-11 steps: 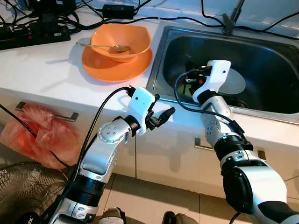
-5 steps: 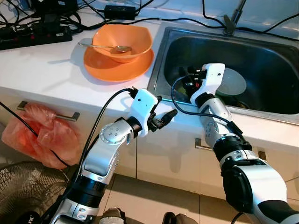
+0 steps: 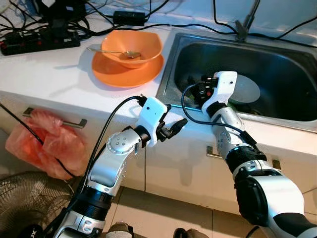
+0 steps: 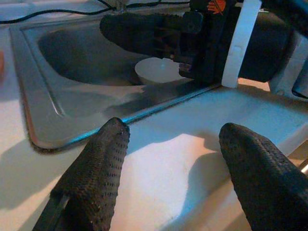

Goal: Kitchen organization

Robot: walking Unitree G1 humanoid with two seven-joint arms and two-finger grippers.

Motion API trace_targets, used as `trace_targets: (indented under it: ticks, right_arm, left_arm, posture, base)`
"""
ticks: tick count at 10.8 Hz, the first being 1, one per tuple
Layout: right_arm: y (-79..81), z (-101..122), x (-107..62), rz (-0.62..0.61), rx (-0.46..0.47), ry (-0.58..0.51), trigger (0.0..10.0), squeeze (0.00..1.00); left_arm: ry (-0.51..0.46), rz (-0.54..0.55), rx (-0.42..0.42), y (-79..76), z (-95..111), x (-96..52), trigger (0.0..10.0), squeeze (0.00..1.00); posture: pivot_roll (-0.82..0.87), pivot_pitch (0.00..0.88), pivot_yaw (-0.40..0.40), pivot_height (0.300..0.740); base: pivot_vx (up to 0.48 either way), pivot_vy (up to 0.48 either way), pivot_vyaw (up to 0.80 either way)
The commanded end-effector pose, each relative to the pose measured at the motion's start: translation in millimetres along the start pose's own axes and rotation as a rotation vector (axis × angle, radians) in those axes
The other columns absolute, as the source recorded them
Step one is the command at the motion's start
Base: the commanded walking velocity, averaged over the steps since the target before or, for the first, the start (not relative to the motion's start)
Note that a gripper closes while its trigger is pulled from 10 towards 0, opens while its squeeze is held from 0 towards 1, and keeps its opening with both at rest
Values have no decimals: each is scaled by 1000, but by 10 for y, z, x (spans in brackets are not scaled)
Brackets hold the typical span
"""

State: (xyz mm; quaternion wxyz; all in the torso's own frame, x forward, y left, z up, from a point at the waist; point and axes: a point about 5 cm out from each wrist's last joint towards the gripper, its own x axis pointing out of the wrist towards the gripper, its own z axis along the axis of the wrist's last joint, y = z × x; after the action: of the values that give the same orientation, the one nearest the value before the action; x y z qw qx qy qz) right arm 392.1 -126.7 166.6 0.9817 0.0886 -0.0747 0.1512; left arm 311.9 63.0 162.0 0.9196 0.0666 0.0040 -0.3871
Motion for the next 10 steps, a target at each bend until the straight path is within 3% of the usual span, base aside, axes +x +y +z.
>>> trace_targets:
  ticks: [1,6,10]
  right_arm:
    - [21,53,37,7,-16,-12,10000,0]
    - [-31,67,29,-33,-14,-20,10000,0]
    - [-30,351,71,-45,-62,-172,10000,0]
  left_arm:
    - [26,-4,-3,-6,-54,7,10000,0]
    - [-21,83,-24,81,-20,57,10000,0]
    - [-62,108,-11,112,25,111,10000,0]
  posture:
    - [247,42,-41,740]
    - [249,16,-51,740]
    - [238,0,-58,740]
  base:
    - [0,0,0]
    - [0,0,0]
    - [0,0,0]
